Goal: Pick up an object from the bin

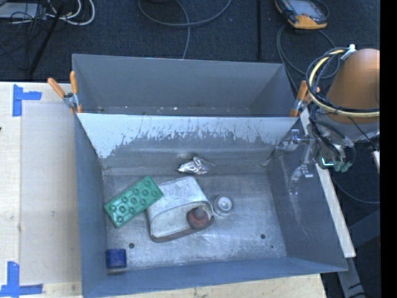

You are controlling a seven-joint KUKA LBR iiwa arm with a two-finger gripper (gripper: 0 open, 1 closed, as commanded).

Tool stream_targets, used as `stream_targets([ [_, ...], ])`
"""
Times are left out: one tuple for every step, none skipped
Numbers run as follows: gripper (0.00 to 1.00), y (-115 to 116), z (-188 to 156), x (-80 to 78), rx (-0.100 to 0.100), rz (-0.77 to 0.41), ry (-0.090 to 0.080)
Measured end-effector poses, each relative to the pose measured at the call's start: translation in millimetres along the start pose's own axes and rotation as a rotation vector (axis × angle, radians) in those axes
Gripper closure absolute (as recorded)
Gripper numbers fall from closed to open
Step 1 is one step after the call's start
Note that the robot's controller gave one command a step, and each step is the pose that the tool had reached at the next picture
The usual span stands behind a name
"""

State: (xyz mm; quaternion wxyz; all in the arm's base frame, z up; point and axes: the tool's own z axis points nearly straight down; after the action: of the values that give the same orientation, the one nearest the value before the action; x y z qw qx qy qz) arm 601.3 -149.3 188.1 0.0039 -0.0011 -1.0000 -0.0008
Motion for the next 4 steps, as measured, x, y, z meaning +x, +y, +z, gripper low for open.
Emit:
stream_targets([
  [0.00, 87, 58, 8.5, -0.004, 0.072, 0.000],
  [0.00, 156, 116, 52.0, 0.003, -0.096, -0.011],
  [0.00, 218, 116, 27.8, 0.004, -0.160, -0.014],
  [0.00, 251, 115, 35.2, 0.004, -0.242, -0.014],
])
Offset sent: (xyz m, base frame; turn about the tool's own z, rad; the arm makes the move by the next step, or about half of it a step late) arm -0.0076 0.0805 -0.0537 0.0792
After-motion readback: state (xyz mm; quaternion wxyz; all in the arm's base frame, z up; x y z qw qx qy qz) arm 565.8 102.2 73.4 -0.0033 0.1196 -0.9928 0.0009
